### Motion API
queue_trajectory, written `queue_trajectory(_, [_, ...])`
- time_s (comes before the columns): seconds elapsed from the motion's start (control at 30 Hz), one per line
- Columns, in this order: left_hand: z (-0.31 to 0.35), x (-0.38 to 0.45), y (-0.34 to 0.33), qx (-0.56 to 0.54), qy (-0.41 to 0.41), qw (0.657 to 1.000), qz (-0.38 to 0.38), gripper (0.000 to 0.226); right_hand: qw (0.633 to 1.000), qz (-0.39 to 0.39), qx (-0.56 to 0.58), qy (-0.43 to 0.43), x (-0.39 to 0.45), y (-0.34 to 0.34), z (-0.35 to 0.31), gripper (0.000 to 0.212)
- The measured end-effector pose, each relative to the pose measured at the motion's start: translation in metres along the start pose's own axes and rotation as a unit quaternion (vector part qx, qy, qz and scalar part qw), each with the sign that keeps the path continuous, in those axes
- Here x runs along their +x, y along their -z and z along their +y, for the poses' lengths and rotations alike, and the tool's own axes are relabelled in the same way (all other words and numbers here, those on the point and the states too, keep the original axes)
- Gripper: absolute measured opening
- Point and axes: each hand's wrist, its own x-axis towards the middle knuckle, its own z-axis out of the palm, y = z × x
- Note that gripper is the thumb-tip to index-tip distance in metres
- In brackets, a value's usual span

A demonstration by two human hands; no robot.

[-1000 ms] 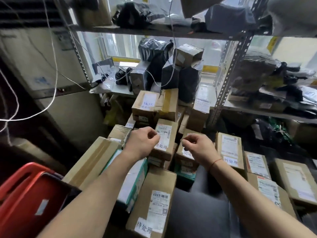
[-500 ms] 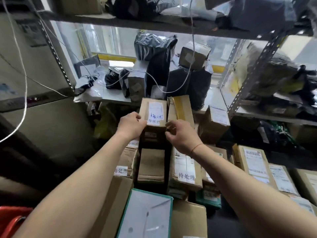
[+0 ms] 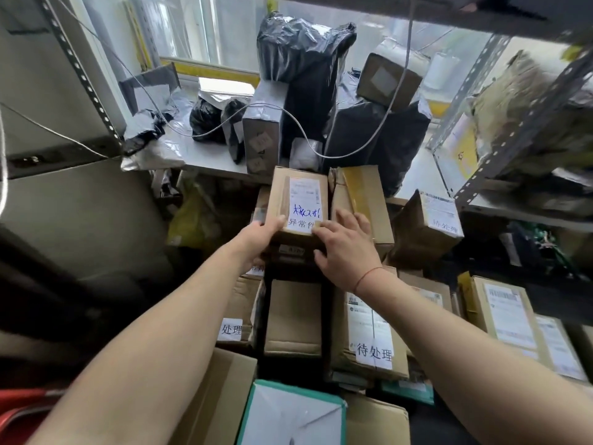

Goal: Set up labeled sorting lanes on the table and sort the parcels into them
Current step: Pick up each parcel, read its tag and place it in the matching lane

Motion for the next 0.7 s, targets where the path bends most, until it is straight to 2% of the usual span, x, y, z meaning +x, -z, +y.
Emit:
queue_trajectory(0.1, [-0.002,0.0,-0.003,-0.027,-0.02,0.999,-0.006,0.036,1.0,-0.003,-0.001,0.008,-0.003,0.0,0.003,0.05])
queue_trajectory(0.27, [-0.005,-0.006,0.003,-0.056,-0.034,0.998,0.024,0.041,0.999,0.01,0.029,0.03,-0.006,0.009,0.001,0.047])
queue_trajectory(0.37, [-0.006,-0.021,0.014,-0.064,-0.059,0.995,0.041,0.057,0.995,0.04,0.083,0.042,-0.012,0.015,-0.007,0.053])
queue_trajectory(0.47, [-0.001,-0.047,0.03,-0.06,-0.105,0.991,0.06,0.087,0.969,0.105,0.223,0.003,-0.02,0.036,-0.019,0.054])
queue_trajectory(0.5, [0.001,-0.058,0.035,-0.059,-0.123,0.989,0.064,0.088,0.954,0.12,0.274,-0.024,-0.022,0.046,-0.022,0.053])
queue_trajectory(0.57, [0.006,-0.082,0.038,-0.071,-0.159,0.983,0.057,0.071,0.9,0.092,0.416,-0.087,-0.027,0.068,-0.027,0.054])
queue_trajectory(0.63, [0.01,-0.106,0.037,-0.07,-0.191,0.979,0.032,0.06,0.797,-0.002,0.591,-0.125,-0.035,0.084,-0.031,0.061])
queue_trajectory(0.7, [0.012,-0.126,0.032,-0.06,-0.21,0.976,0.019,0.061,0.706,-0.063,0.693,-0.13,-0.045,0.092,-0.03,0.069])
